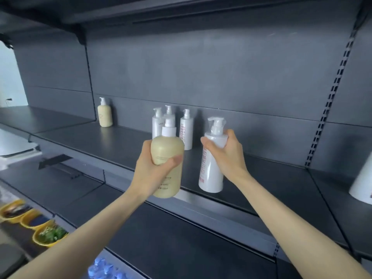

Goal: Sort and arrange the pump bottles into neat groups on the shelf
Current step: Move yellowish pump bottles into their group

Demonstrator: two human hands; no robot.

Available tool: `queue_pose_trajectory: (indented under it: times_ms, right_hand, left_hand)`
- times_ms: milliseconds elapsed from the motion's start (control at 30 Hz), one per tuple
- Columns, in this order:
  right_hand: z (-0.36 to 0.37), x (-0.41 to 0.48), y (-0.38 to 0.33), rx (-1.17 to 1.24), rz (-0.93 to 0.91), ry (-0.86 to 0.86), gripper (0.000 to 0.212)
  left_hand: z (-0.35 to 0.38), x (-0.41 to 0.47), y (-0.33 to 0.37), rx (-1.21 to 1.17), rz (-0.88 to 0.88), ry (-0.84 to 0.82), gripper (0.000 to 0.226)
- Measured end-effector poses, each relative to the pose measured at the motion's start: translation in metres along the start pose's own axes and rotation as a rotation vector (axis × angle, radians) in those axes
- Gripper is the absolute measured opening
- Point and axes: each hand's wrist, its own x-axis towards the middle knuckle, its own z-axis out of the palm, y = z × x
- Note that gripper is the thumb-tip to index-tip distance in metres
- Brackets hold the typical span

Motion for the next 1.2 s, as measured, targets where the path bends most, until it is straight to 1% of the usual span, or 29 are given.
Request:
queue_pose_trajectory:
  times_ms: [200, 367, 600, 833, 967, 1100, 1200]
  right_hand:
    - [0.050, 0.040, 0.003, -0.014, -0.009, 0.007, 0.036]
    - [0.079, 0.075, 0.019, -0.028, -0.020, 0.020, 0.037]
    - [0.112, 0.128, 0.047, -0.104, -0.001, 0.039, 0.043]
    - [0.126, 0.149, 0.066, -0.188, 0.067, 0.093, 0.049]
    - [0.132, 0.148, 0.069, -0.241, 0.102, 0.149, 0.048]
    - [0.139, 0.145, 0.069, -0.258, 0.148, 0.226, 0.050]
    - [0.144, 0.141, 0.066, -0.290, 0.182, 0.246, 0.050]
  left_hand:
    - [-0.035, 0.049, -0.026, 0.000, 0.003, -0.002, 0.049]
    - [-0.047, 0.093, -0.049, -0.009, -0.007, -0.009, 0.050]
    - [-0.057, 0.164, -0.079, -0.011, -0.022, -0.082, 0.046]
    - [-0.059, 0.209, -0.101, -0.034, -0.018, -0.212, 0.039]
    - [-0.059, 0.228, -0.115, -0.082, -0.051, -0.314, 0.045]
    - [-0.066, 0.242, -0.123, -0.108, -0.037, -0.403, 0.038]
    - [-0.076, 0.250, -0.127, -0.163, -0.050, -0.480, 0.046]
